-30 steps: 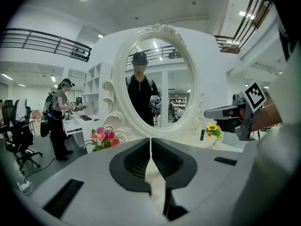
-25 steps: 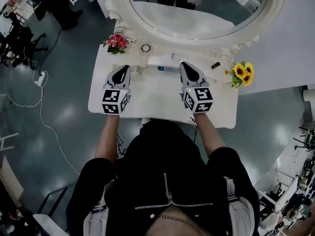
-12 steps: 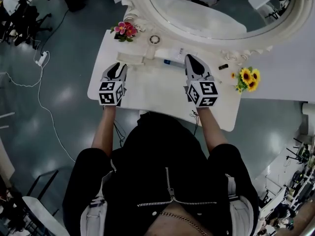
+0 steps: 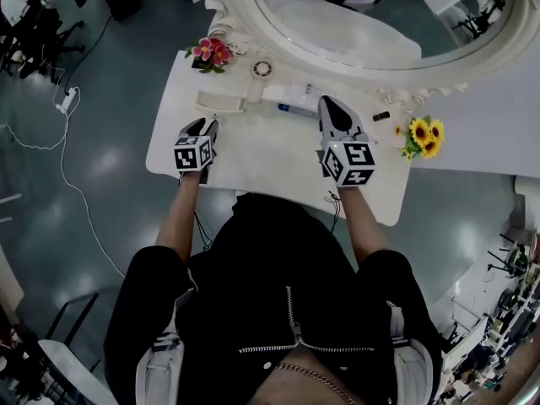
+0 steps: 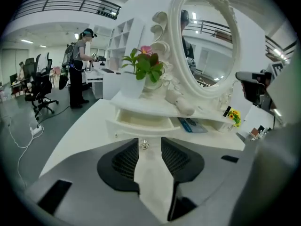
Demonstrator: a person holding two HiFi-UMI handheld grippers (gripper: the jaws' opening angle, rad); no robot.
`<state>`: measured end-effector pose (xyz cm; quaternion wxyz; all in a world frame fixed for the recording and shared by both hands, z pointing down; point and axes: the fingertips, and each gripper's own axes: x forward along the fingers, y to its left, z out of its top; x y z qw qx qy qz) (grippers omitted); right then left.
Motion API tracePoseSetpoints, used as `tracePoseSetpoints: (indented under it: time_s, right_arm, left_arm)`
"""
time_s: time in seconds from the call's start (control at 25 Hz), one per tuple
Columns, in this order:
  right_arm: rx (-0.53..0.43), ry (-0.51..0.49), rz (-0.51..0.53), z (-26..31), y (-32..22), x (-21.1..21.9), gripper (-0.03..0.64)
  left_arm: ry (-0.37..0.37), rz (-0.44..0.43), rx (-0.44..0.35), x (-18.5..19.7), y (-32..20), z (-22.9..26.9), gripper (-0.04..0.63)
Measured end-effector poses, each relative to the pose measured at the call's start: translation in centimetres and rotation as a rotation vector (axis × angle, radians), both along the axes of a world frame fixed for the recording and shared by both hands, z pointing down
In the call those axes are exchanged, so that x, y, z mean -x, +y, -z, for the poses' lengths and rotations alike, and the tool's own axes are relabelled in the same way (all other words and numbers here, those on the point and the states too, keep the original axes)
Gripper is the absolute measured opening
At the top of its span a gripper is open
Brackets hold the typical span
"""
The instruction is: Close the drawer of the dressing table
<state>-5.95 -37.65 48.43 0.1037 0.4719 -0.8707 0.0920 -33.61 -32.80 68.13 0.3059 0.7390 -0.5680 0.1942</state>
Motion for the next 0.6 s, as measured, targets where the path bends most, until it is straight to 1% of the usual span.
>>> tracePoseSetpoints:
  time_s: [0.12,0.36,0.52,0.6]
  right_arm:
    - [0.004,0.007,-0.021,0.0,0.0,-0.8,0.006]
    - [0.018,0.018,-0.063,-0.6,0.0,-2.6,0.005]
    - [0.020,0.020,-0.087,-0.7,-0.1,-3.5,0.005]
    - [0.022,0.020,-0.095,-0.9,-0.2,-3.8,0.006]
  left_arm:
    - [0.017,0.000,0.046,-0.2,-0.5,-1.8,0.160]
    - [0.074,0.031,0.128,-0.3,-1.5,-4.8,0.160]
    - [0.083,0.037,0.143,-0.4,-1.9,-5.8,0.146]
    - [0.081,0.036,0.134,-0.5,-1.9,-5.9,0.111]
